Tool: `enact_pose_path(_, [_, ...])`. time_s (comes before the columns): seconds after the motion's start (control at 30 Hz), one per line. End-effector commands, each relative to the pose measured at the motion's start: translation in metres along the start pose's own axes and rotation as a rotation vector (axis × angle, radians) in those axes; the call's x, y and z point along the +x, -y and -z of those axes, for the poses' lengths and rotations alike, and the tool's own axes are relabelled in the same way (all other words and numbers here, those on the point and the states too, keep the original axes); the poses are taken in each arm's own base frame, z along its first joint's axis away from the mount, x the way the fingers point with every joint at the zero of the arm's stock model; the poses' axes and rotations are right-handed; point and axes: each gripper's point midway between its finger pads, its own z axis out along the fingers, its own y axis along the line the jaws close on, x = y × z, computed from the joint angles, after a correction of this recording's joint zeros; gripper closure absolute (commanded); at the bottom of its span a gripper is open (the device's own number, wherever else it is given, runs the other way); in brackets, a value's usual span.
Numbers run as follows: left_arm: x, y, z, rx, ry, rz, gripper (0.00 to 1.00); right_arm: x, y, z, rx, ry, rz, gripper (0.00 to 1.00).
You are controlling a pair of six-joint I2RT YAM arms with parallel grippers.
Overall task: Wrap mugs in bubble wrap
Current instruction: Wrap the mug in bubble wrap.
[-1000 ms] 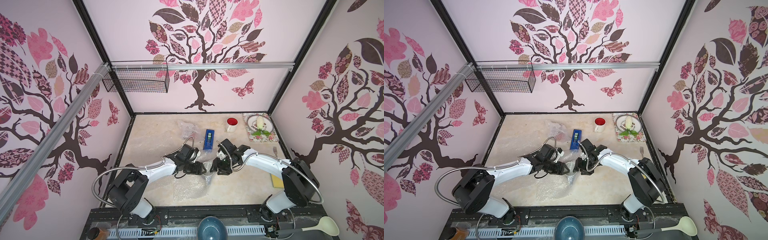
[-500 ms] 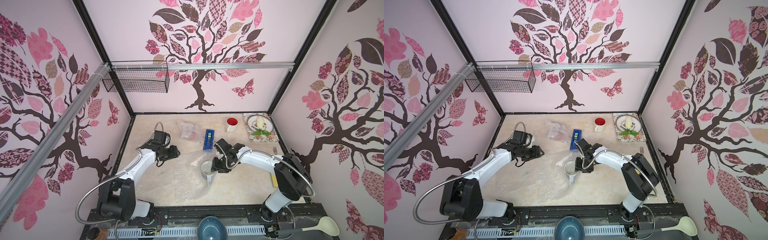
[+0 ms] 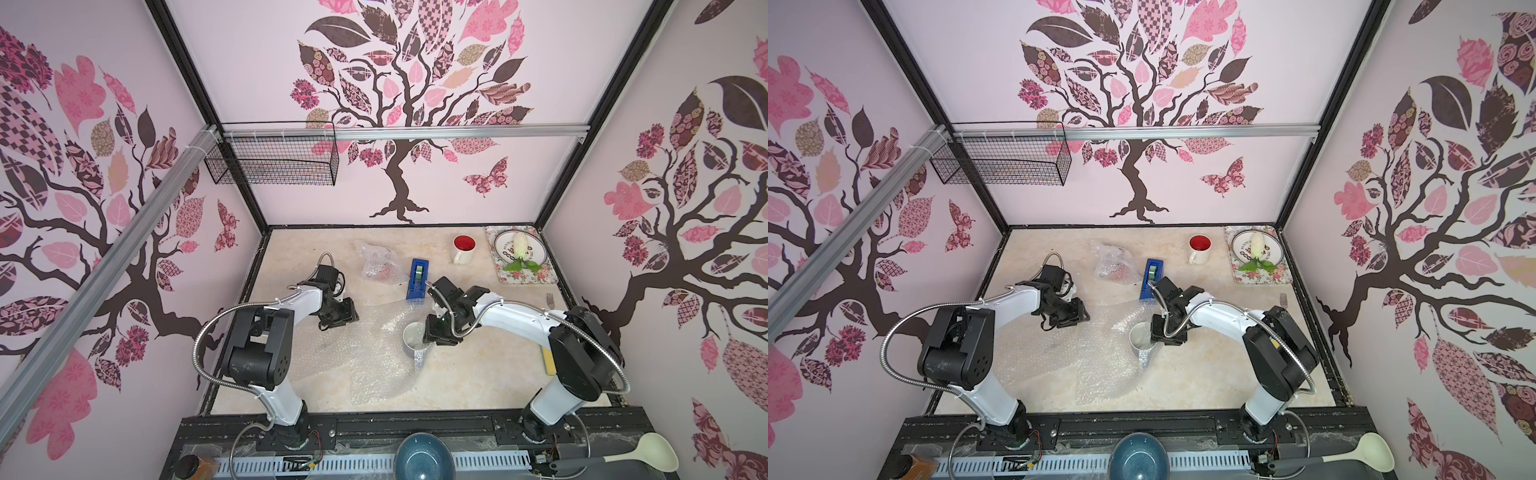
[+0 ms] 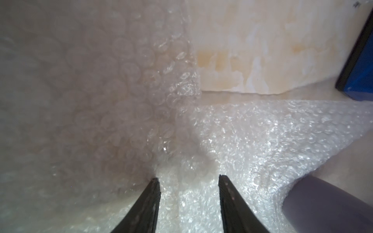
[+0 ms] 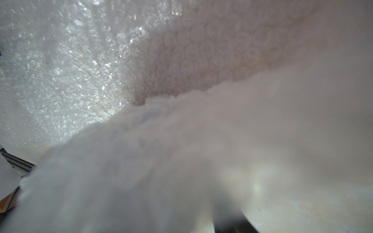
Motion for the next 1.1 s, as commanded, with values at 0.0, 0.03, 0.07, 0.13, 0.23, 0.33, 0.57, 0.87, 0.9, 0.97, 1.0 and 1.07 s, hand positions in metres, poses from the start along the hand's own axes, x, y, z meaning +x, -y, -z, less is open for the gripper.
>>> enact_pose_path(0.0, [-0.012, 0.022, 0.006, 0.109, 0.046, -0.021, 0.55, -0.007, -0.002, 0.001, 0.026, 0.009, 0.005, 0.52])
enact_pose_path(0.03, [-0.012, 0.024, 0.007, 0.117, 0.041, -0.023, 0.58, -0.007, -0.002, 0.0, 0.027, 0.007, 0.006, 0.53])
enact_pose_path(0.07, [-0.01, 0.025, 0.008, 0.121, 0.034, -0.023, 0.59, -0.007, -0.002, 0.0, 0.026, 0.007, 0.007, 0.53])
enact_pose_path(0.13, [-0.008, 0.03, 0.009, 0.152, 0.03, -0.026, 0.6, -0.006, -0.001, 0.0, 0.031, 0.002, 0.005, 0.53])
enact_pose_path(0.23, [-0.004, 0.033, 0.006, 0.174, 0.008, -0.022, 0.68, -0.005, 0.001, -0.002, 0.029, -0.003, 0.004, 0.54])
enact_pose_path(0.33, [-0.003, 0.034, 0.006, 0.18, 0.008, -0.024, 0.76, -0.004, 0.0, -0.002, 0.03, -0.005, 0.005, 0.55])
enact_pose_path(0.57, [-0.01, 0.062, 0.03, 0.292, 0.082, -0.06, 1.0, -0.007, -0.001, -0.001, 0.029, 0.001, 0.006, 0.55])
enact_pose_path(0.87, [0.056, 0.179, 0.104, 0.548, 0.268, -0.445, 1.0, -0.009, -0.005, 0.002, 0.024, 0.004, -0.003, 0.55])
enact_pose_path(0.9, [0.071, 0.184, 0.1, 0.559, 0.243, -0.476, 1.0, -0.009, -0.006, 0.002, 0.021, 0.003, -0.003, 0.55])
enact_pose_path(0.97, [0.096, 0.189, 0.091, 0.554, 0.197, -0.534, 1.0, -0.009, -0.006, 0.001, 0.021, -0.001, -0.002, 0.55])
enact_pose_path(1.0, [0.106, 0.191, 0.085, 0.545, 0.178, -0.558, 1.0, -0.009, -0.007, 0.001, 0.018, -0.001, -0.005, 0.55])
enact_pose_path(1.07, [0.123, 0.194, 0.073, 0.519, 0.143, -0.612, 1.0, -0.009, -0.008, 0.001, 0.013, -0.003, -0.005, 0.55])
